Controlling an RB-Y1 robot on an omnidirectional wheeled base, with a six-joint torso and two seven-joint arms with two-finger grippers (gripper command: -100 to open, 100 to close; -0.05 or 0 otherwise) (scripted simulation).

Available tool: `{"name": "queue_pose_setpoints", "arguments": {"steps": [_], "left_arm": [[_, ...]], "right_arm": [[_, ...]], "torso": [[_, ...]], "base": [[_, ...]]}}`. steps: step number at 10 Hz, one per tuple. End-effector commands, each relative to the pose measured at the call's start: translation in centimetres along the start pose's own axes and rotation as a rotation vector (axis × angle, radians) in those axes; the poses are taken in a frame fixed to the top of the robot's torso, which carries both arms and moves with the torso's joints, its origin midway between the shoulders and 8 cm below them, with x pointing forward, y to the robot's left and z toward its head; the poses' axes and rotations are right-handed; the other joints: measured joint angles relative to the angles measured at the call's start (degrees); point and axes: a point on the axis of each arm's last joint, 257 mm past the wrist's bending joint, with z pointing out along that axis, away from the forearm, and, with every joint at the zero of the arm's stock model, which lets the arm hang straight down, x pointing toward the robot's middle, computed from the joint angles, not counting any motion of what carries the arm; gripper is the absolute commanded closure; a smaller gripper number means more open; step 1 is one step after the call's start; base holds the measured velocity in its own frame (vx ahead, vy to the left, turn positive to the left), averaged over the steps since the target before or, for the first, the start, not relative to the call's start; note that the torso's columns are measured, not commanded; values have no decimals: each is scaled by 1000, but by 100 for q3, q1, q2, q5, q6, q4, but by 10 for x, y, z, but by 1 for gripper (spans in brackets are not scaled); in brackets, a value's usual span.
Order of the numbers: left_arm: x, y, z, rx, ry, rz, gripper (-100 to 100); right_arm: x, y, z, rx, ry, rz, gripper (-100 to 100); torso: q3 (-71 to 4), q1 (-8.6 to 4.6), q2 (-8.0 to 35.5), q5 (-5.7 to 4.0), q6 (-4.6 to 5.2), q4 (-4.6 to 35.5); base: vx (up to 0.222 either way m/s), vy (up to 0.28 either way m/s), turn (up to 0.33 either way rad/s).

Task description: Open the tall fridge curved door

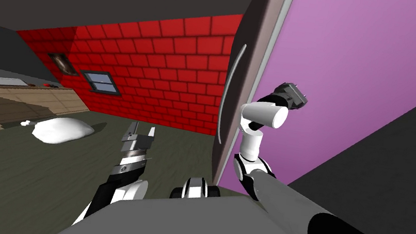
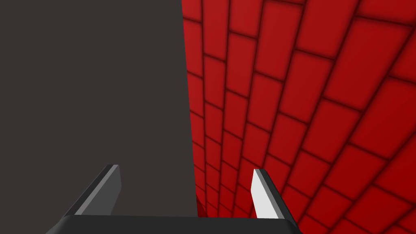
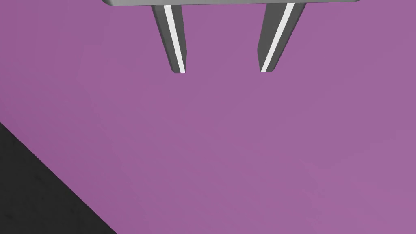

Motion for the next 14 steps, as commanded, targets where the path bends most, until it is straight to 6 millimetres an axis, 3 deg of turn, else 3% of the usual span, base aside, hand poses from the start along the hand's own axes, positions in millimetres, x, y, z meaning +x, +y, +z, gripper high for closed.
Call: {"name": "queue_pose_setpoints", "arguments": {"steps": [1, 7, 14], "left_arm": [[0, 0, 0, 0, 0, 0, 0], [0, 0, 0, 0, 0, 0, 0], [0, 0, 0, 0, 0, 0, 0]], "right_arm": [[-13, -17, -4, 41, -63, 25, -100], [-27, -55, -12, 85, -232, 119, -100], [-44, -85, -27, 142, -373, 172, -100]], "torso": [[-4, 13, -11, 2, -6, -8], [-36, 60, -60, 15, -40, -42], [-98, 114, -123, 56, -86, -59]], "base": [[-12, -11, 21], [-19, -5, 71], [-17, -3, 48]]}}
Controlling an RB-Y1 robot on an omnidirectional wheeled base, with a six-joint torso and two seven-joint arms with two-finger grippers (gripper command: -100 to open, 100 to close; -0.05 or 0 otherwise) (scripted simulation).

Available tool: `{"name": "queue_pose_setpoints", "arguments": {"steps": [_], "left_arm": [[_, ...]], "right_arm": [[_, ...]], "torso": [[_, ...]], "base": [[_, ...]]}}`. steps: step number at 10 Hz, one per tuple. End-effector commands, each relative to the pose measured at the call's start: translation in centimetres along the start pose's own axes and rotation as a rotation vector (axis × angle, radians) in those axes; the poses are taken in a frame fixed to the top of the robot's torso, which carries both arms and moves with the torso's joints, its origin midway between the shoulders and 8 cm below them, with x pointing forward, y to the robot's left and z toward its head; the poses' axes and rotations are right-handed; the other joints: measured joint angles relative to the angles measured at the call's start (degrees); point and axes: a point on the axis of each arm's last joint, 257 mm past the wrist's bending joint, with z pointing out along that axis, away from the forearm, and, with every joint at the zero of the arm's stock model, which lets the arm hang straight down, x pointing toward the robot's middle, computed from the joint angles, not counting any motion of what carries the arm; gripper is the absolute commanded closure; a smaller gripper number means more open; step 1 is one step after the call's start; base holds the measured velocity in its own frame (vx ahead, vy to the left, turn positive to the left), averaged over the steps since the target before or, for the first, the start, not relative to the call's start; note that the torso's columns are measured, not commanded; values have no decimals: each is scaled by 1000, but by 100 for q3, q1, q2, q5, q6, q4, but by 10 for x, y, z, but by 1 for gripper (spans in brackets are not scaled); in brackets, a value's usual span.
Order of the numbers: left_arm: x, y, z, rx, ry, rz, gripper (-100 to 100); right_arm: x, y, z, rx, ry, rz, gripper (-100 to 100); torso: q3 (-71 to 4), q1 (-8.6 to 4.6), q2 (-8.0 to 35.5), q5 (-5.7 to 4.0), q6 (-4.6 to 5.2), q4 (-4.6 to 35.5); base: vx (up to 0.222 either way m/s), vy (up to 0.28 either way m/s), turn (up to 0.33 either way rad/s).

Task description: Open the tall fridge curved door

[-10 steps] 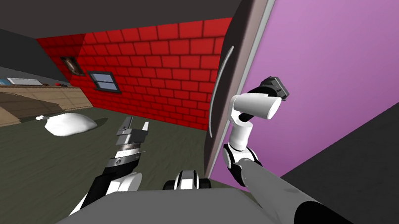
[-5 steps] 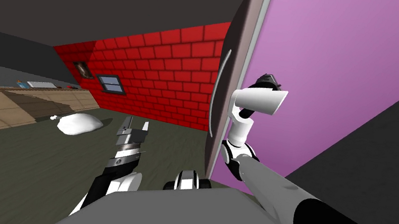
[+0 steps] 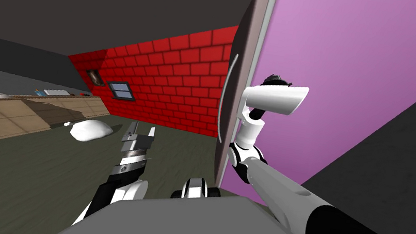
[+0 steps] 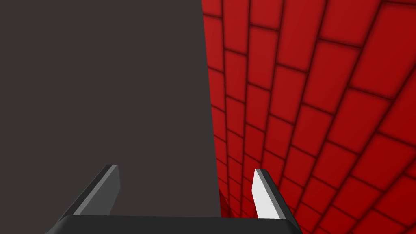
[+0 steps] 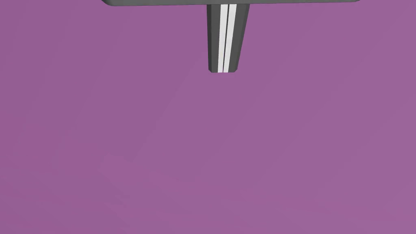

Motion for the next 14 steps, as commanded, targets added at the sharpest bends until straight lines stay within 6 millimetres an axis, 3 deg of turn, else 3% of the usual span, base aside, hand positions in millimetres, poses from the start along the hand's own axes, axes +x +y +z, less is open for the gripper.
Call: {"name": "queue_pose_setpoints", "arguments": {"steps": [1, 6, 9, 12, 14], "left_arm": [[0, 0, 0, 0, 0, 0, 0], [0, 0, 0, 0, 0, 0, 0], [0, 0, 0, 0, 0, 0, 0], [0, 0, 0, 0, 0, 0, 0], [0, 0, 0, 0, 0, 0, 0]], "right_arm": [[-18, -15, -5, 44, -63, 2, -100], [-39, -37, -16, 77, -186, 37, -100], [-63, -51, -33, 93, -309, 60, -100], [-78, -55, -43, 93, -378, 66, -100], [-105, -57, -64, 77, -498, 69, -100]], "torso": [[6, -4, -2, -11, 16, -6], [-12, -8, -21, -11, -1, -16], [-14, -18, -35, -26, 12, -31], [-7, -39, -27, -40, 25, -32], [17, -190, 21, -100, 121, 21]], "base": [[-3, 8, -34], [-13, 0, 54], [-10, -10, 49], [-7, 15, 71], [-4, 36, 71]]}}
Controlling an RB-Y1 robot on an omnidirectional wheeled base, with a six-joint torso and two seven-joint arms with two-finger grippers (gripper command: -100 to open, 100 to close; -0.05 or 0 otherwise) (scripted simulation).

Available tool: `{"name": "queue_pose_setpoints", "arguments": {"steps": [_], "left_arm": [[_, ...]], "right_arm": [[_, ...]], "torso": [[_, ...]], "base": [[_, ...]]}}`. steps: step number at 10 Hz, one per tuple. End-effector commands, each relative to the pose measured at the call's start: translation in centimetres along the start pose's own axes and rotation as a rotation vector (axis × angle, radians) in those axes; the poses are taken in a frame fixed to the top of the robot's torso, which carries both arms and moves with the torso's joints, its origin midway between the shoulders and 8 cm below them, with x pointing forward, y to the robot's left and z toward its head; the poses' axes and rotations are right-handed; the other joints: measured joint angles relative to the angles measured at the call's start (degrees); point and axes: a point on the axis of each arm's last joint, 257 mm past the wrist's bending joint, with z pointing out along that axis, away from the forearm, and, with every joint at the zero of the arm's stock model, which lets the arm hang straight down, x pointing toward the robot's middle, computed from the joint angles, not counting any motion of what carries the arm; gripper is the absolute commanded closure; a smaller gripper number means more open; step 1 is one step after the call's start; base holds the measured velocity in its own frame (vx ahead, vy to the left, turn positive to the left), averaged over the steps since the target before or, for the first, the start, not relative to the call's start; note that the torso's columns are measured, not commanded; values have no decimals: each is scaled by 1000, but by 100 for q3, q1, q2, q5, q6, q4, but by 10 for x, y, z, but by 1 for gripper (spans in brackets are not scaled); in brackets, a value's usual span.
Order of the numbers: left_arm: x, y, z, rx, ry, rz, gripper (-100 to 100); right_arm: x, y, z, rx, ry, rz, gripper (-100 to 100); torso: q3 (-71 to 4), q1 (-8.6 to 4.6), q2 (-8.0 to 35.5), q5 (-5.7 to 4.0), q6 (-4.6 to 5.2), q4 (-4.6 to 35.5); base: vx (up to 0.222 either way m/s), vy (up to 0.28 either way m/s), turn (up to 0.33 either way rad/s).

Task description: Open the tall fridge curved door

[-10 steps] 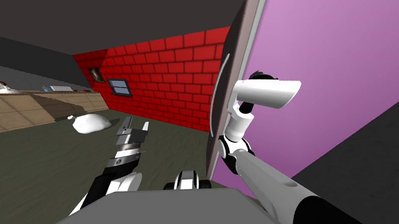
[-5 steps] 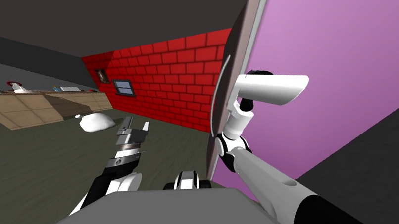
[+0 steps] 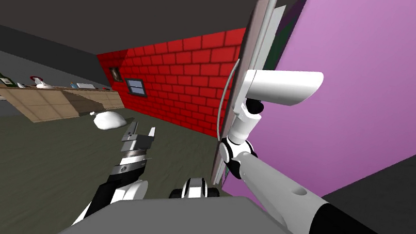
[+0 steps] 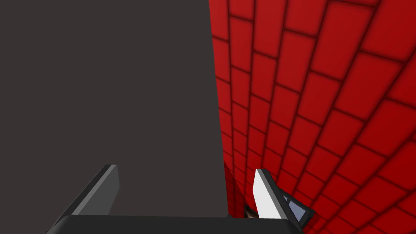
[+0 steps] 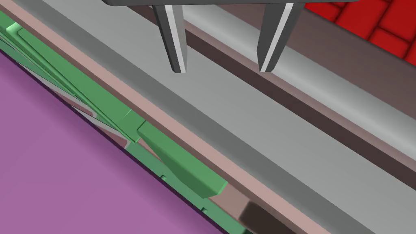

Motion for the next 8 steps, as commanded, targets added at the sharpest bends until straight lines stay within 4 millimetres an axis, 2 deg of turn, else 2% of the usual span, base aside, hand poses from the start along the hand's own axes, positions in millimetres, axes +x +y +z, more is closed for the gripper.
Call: {"name": "queue_pose_setpoints", "arguments": {"steps": [1, 2, 3, 4, 5, 7, 8], "left_arm": [[0, 0, 0, 0, 0, 0, 0], [0, 0, 0, 0, 0, 0, 0], [0, 0, 0, 0, 0, 0, 0], [0, 0, 0, 0, 0, 0, 0], [0, 0, 0, 0, 0, 0, 0], [0, 0, 0, 0, 0, 0, 0], [0, 0, 0, 0, 0, 0, 0]], "right_arm": [[-36, 1, -6, -23, -122, 5, -100], [-31, -2, -9, -8, -105, 2, -100], [-29, -18, -13, 18, -106, -21, -100], [-35, -15, -14, 15, -118, -13, -100], [-36, -18, -15, 23, -121, -16, 100], [-12, -4, 4, -43, -31, -14, 100], [-12, -4, 4, -44, -31, -14, 100]], "torso": [[29, -66, 39, -27, 29, 24], [68, -105, 84, -49, 56, 41], [106, -121, 123, -70, 72, 35], [102, -101, 125, -55, 70, 55], [115, -87, 139, -49, 66, 52], [127, -28, 137, -39, 53, 28], [121, 22, 129, -9, 37, 40]], "base": [[14, 16, 64], [1, 25, 49], [31, 76, 39], [11, 55, 25], [-13, 24, 20], [52, 188, 196], [117, 189, 82]]}}
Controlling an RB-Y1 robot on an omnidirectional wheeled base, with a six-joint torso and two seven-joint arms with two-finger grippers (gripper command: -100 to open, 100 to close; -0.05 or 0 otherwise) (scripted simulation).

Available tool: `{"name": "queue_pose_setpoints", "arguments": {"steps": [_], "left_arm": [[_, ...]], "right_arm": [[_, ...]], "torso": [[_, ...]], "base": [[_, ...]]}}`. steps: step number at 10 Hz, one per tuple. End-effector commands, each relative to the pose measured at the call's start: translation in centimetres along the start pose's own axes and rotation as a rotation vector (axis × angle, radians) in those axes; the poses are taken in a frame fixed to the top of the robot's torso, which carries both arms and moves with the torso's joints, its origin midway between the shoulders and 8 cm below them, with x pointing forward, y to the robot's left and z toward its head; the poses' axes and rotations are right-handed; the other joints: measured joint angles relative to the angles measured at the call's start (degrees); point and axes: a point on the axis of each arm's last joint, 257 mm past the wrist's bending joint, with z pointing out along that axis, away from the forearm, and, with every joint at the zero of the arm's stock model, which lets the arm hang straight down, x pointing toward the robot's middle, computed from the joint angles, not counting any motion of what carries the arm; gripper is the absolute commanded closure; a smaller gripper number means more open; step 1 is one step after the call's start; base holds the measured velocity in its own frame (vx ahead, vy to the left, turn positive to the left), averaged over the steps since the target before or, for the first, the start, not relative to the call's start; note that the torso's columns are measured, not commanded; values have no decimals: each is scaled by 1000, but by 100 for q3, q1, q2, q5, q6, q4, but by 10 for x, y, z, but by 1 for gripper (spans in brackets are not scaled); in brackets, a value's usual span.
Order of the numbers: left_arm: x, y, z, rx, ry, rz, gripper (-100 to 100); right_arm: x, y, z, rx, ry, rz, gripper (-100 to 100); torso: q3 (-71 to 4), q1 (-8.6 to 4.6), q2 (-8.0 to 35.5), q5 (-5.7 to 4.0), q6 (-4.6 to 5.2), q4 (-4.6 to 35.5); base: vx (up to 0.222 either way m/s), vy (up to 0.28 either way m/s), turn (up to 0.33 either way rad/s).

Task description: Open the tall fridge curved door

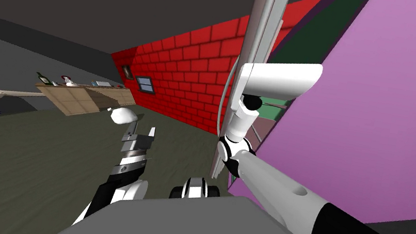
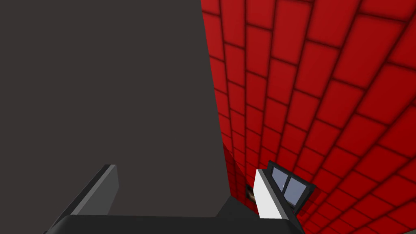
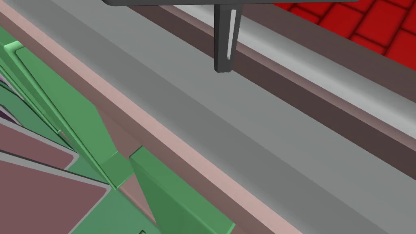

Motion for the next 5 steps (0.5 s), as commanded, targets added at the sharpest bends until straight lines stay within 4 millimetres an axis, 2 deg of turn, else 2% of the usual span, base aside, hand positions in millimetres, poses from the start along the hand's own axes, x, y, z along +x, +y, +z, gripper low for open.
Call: {"name": "queue_pose_setpoints", "arguments": {"steps": [1, 2, 3, 5], "left_arm": [[0, 0, 0, 0, 0, 0, 0], [0, 0, 0, 0, 0, 0, 0], [0, 0, 0, 0, 0, 0, 0], [0, 0, 0, 0, 0, 0, 0]], "right_arm": [[16, 17, 19, -70, 67, -3, 100], [30, 26, 26, -105, 114, -1, 100], [29, 26, 27, -108, 112, -4, 100], [55, 45, 41, -180, 202, -11, 100]], "torso": [[1, -3, 4, 7, -4, 7], [10, 5, 16, 9, -6, 15], [33, -2, 48, 9, -2, 29], [86, 1, 124, 9, 2, 61]], "base": [[176, 216, 203], [199, 202, 257], [154, 168, 59], [160, 218, 200]]}}
